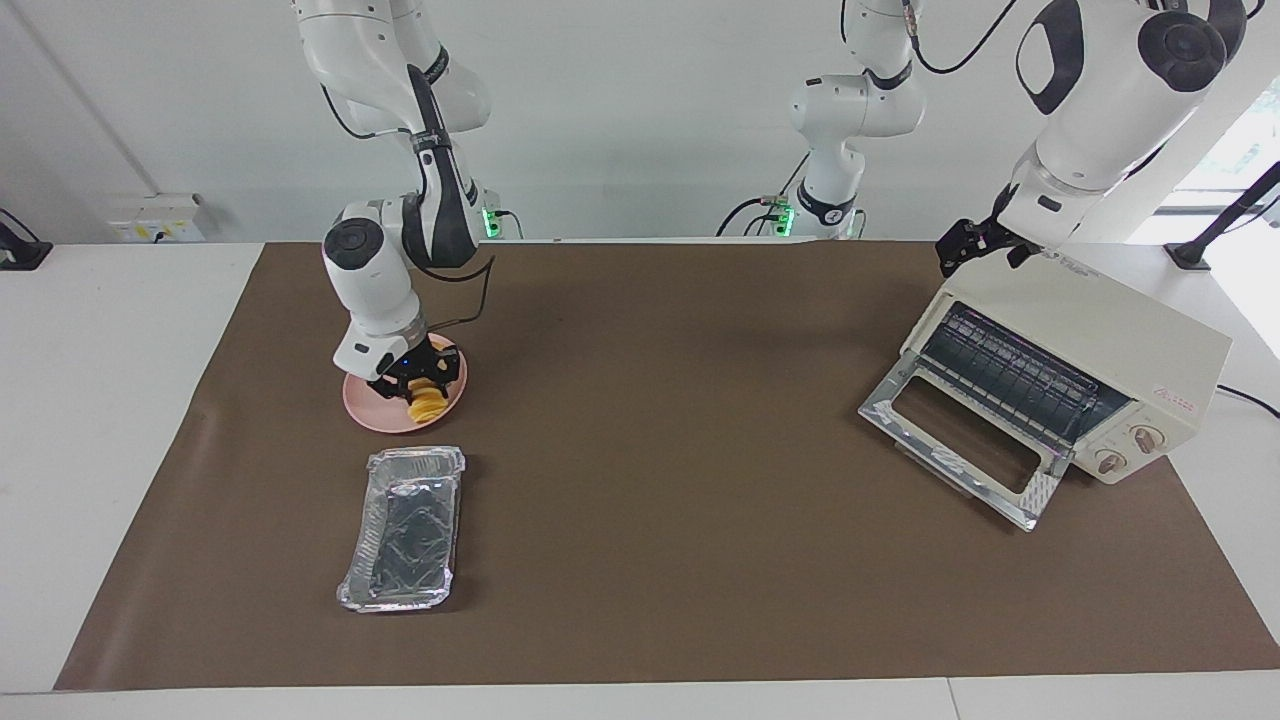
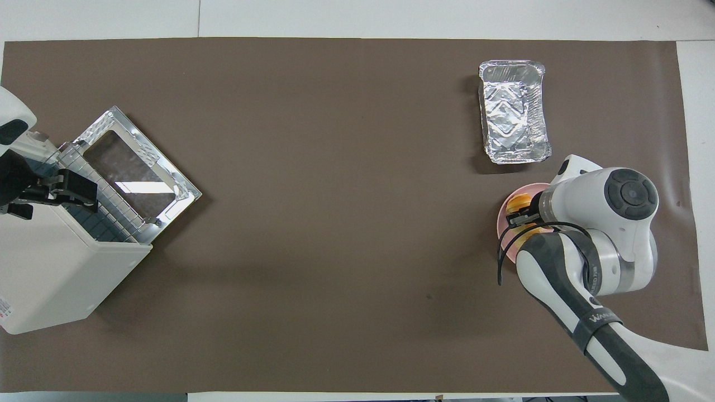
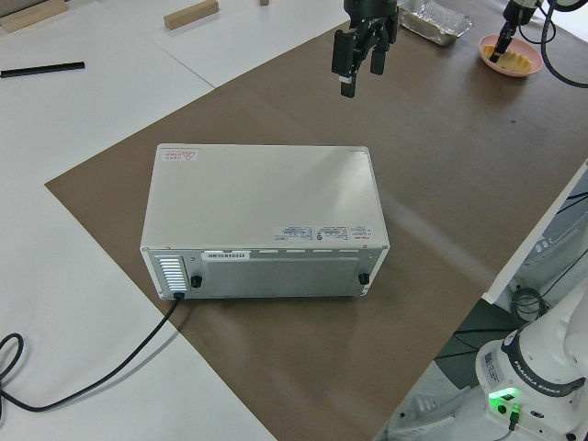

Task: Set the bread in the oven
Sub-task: 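Grasp the bread roll with the right gripper and lift it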

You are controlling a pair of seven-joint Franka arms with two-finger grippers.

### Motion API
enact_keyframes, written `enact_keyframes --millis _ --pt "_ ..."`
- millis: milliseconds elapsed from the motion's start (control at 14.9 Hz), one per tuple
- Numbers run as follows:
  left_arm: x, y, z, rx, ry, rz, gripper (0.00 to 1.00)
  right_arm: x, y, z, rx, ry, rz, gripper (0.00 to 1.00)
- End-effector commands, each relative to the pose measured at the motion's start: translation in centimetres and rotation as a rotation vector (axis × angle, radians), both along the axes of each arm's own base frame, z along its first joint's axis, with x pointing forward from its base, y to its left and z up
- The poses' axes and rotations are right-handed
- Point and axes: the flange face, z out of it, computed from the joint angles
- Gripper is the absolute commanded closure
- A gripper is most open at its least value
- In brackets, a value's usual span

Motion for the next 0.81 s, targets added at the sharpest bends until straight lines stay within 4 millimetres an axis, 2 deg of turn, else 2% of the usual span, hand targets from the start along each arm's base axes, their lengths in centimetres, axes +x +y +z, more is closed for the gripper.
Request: enact_keyframes --millis 0,268,403,537,738 --pt "-0.6 0.1 0.5 -0.018 -0.007 0.005 0.00 -0.2 -0.3 -0.1 0.005 -0.007 0.000 1.00" --pt "-0.6 0.1 0.5 -0.018 -0.007 0.005 0.00 0.0 -0.9 0.2 0.004 -0.001 0.010 1.00" --pt "-0.6 0.1 0.6 -0.018 -0.008 0.005 0.00 0.8 -1.3 1.8 0.002 0.014 0.018 1.00" --pt "-0.6 0.1 0.6 -0.018 -0.008 0.005 0.00 2.7 -1.2 5.1 -0.001 0.051 0.016 1.00" --pt "-0.6 0.1 0.6 -0.018 -0.008 0.005 0.00 6.6 -1.2 10.8 -0.003 0.079 0.011 1.00"
